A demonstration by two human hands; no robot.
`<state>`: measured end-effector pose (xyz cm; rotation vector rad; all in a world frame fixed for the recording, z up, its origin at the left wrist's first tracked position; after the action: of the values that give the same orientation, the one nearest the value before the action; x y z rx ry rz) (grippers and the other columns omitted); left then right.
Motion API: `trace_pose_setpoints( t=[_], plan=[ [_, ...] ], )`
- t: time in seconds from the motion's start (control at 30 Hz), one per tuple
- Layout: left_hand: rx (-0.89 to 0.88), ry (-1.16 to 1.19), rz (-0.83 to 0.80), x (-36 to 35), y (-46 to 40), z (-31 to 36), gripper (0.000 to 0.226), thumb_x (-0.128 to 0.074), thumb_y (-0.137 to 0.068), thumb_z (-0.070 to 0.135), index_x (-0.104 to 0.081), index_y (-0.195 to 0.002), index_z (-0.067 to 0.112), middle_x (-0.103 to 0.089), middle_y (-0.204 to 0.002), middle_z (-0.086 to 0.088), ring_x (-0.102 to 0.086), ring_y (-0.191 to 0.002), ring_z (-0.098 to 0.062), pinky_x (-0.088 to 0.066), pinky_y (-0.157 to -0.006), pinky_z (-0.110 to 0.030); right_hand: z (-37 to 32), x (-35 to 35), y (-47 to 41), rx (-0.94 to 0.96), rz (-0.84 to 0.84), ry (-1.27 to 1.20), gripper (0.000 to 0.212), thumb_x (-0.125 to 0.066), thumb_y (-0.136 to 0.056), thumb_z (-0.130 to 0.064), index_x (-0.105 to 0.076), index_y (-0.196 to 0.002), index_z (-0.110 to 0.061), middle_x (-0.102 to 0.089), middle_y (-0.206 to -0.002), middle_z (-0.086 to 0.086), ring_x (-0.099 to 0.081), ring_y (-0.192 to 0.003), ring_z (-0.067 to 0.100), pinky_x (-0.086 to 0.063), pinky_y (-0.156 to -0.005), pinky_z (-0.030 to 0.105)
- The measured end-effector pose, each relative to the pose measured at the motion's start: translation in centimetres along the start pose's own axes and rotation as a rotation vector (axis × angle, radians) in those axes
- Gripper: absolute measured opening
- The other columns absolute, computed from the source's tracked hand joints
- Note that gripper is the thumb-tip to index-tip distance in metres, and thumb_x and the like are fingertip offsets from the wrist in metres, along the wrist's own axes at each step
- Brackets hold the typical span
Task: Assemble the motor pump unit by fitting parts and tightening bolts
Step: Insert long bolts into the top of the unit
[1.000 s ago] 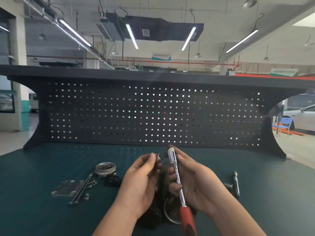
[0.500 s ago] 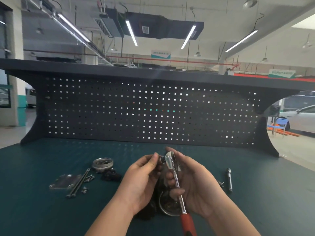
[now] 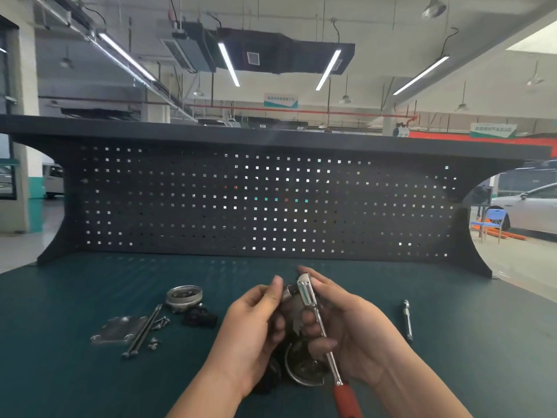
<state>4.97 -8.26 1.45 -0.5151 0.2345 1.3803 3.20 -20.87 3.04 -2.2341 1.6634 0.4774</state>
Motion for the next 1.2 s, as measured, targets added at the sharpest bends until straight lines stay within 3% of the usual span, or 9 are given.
trace_pose_setpoints(
  t=[0.27, 0.4, 0.5, 0.6, 0.67, 0.83, 1.0, 1.07, 1.2],
  plan=[
    [-0.137, -0.113, -0.024, -0.1, 0.1, -0.2, 0.027, -0.065, -0.077, 0.034, -0.049, -0.066, 0.015, -0.053, -0.057, -0.003, -0.041, -0.047, -0.011, -0.036, -0.044, -0.019, 1.4, 0.0, -0.3, -0.106, -0.007, -0.088, 0.021, -0.061, -0.088, -0.026, -0.073, -0.103, -0.017, -0.052, -0.063, 0.008, -0.043, -0.048, 0.011, -0.031, -0.032, 0.016],
    [-0.289, -0.522, 0.150, 0.5, 0.1, -0.1, 0.041, -0.068, -0.085, 0.036, -0.044, -0.063, 0.011, -0.045, -0.053, -0.003, -0.037, -0.049, -0.016, -0.036, -0.050, -0.025, 3.0, 0.2, -0.9, -0.187, 0.086, -0.049, 0.035, -0.053, -0.096, -0.036, -0.064, -0.078, -0.008, -0.046, -0.059, 0.005, -0.035, -0.045, 0.009, -0.025, -0.032, 0.016],
    [-0.325, -0.624, 0.123, 0.3, 0.3, 0.1, 0.047, -0.062, -0.084, 0.051, -0.048, -0.063, 0.011, -0.048, -0.048, 0.004, -0.042, -0.045, -0.014, -0.037, -0.050, -0.024, 3.5, 0.0, -1.3, -0.268, 0.037, -0.221, 0.051, -0.048, -0.092, -0.051, -0.059, -0.068, -0.007, -0.035, -0.056, 0.001, -0.028, -0.037, 0.007, -0.020, -0.030, 0.013],
    [-0.126, -0.318, 0.149, 1.4, -1.0, 0.2, 0.058, -0.044, -0.086, 0.062, -0.062, -0.068, 0.010, -0.058, -0.051, 0.002, -0.049, -0.041, -0.009, -0.036, -0.039, -0.019, 2.7, 0.3, -1.6, -0.227, -0.023, -0.376, 0.051, -0.056, -0.083, -0.059, -0.056, -0.072, -0.009, -0.025, -0.051, -0.004, -0.022, -0.032, 0.005, -0.018, -0.027, 0.012],
    [-0.033, -0.169, 0.328, 4.1, -2.4, 0.3, 0.051, -0.042, -0.100, 0.044, -0.062, -0.072, 0.007, -0.057, -0.050, 0.000, -0.049, -0.039, -0.010, -0.033, -0.035, -0.019, 1.8, 1.3, -1.5, -0.168, -0.003, -0.418, 0.040, -0.062, -0.081, -0.046, -0.056, -0.066, -0.009, -0.023, -0.045, -0.006, -0.020, -0.031, 0.004, -0.014, -0.027, 0.013],
    [0.031, -0.861, 0.699, 13.9, -5.5, 4.5, 0.021, -0.049, -0.094, 0.007, -0.062, -0.079, -0.001, -0.058, -0.068, -0.012, -0.054, -0.062, -0.028, -0.039, -0.057, -0.030, 0.5, 4.5, -1.7, -0.140, 0.186, -0.540, 0.040, -0.062, -0.079, -0.036, -0.039, -0.055, -0.015, -0.023, -0.045, -0.007, -0.013, -0.034, 0.002, -0.012, -0.029, 0.014],
    [0.520, -1.767, 0.573, 18.7, -4.7, 6.2, 0.021, -0.053, -0.093, 0.014, -0.065, -0.107, 0.002, -0.067, -0.115, -0.012, -0.065, -0.105, -0.026, -0.050, -0.079, -0.028, -0.5, 6.1, -1.5, -0.177, 0.299, -0.325, 0.019, -0.060, -0.078, -0.022, -0.046, -0.071, -0.012, -0.026, -0.049, -0.005, -0.024, -0.029, 0.005, -0.015, -0.027, 0.010],
    [0.619, -1.827, 0.485, 19.1, -4.1, 5.4, 0.026, -0.057, -0.093, 0.021, -0.064, -0.113, 0.005, -0.067, -0.117, -0.009, -0.067, -0.100, -0.022, -0.051, -0.071, -0.025, -0.5, 7.4, -1.5, -0.172, 0.408, -0.133, 0.015, -0.055, -0.088, -0.016, -0.048, -0.075, -0.010, -0.029, -0.051, -0.001, -0.024, -0.029, 0.005, -0.017, -0.027, 0.010],
    [0.590, -1.635, 0.526, 19.5, -3.7, 5.0, 0.025, -0.067, -0.089, 0.023, -0.068, -0.094, -0.001, -0.064, -0.077, -0.011, -0.057, -0.061, -0.021, -0.040, -0.044, -0.022, 0.1, 10.5, -1.7, -0.114, 0.643, 0.284, 0.016, -0.050, -0.093, -0.004, -0.047, -0.078, -0.006, -0.035, -0.053, 0.005, -0.028, -0.029, 0.010, -0.019, -0.030, 0.010]
  ],
)
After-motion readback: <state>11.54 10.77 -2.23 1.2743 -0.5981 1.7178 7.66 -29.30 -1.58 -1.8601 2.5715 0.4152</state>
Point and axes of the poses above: each hand's wrist, its own y-axis away from the middle knuckle, its own x-axis out of the back of the hand, z = x × y, the point moved 3 cm from there along -y, towards the middle knuckle
